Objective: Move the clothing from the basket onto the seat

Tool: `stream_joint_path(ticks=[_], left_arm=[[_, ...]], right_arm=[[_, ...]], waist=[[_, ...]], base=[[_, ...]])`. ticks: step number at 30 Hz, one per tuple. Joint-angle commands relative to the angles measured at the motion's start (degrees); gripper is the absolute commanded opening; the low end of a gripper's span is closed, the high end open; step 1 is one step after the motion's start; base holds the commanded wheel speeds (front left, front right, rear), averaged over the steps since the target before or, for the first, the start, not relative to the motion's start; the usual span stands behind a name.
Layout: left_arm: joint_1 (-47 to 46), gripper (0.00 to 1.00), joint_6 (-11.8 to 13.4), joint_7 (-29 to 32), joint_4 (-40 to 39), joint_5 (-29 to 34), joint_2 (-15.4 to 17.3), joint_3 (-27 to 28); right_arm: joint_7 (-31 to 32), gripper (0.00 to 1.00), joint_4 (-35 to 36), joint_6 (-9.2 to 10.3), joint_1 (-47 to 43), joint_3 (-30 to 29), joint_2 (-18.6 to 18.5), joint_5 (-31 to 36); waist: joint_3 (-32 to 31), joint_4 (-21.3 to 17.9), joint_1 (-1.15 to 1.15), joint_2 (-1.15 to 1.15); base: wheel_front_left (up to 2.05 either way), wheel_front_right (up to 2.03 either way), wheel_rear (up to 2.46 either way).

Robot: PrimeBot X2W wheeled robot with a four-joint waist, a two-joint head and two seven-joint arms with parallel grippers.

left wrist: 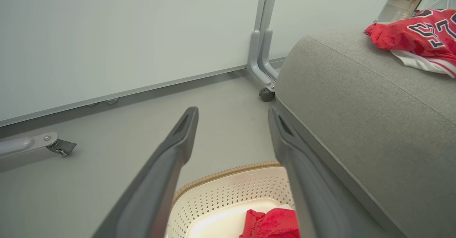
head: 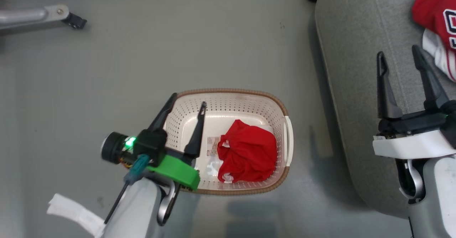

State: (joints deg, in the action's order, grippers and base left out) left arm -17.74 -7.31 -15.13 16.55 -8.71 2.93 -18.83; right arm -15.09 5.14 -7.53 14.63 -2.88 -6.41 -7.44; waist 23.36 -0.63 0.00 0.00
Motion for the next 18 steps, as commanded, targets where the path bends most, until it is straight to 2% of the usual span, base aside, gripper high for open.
stream_joint_path(ticks=[1, 7, 12, 18], left_arm=[[-3.8, 1.0, -0.2, 0.0, 2.0, -0.4, 0.7, -3.0], [-18.0, 1.0, -0.2, 0.0, 15.5, -7.0, 2.5, -19.6], [-29.2, 1.0, -0.2, 0.0, 27.1, -13.3, 2.2, -32.9], [-38.4, 1.0, -0.2, 0.2, 36.4, -18.7, 1.3, -45.5]], right_arm=[[-0.1, 1.0, 1.0, 0.08, 1.7, -0.6, -0.6, 0.8], [-0.1, 1.0, 5.3, 0.08, 4.7, -2.6, -1.8, 1.8], [-0.1, 1.0, 8.8, 0.08, 7.1, -3.4, -1.9, 2.6], [-0.1, 1.0, 12.0, 0.08, 8.5, -3.4, -2.1, 3.5]], waist=[[13.4, 1.0, 0.0, 0.0], [21.3, 1.0, 0.0, 0.0], [28.0, 0.5, 0.0, 0.0], [33.8, 0.1, 0.0, 0.0]], base=[[0.0, 0.0, 0.0], [0.0, 0.0, 0.0], [0.0, 0.0, 0.0], [0.0, 0.0, 0.0]])
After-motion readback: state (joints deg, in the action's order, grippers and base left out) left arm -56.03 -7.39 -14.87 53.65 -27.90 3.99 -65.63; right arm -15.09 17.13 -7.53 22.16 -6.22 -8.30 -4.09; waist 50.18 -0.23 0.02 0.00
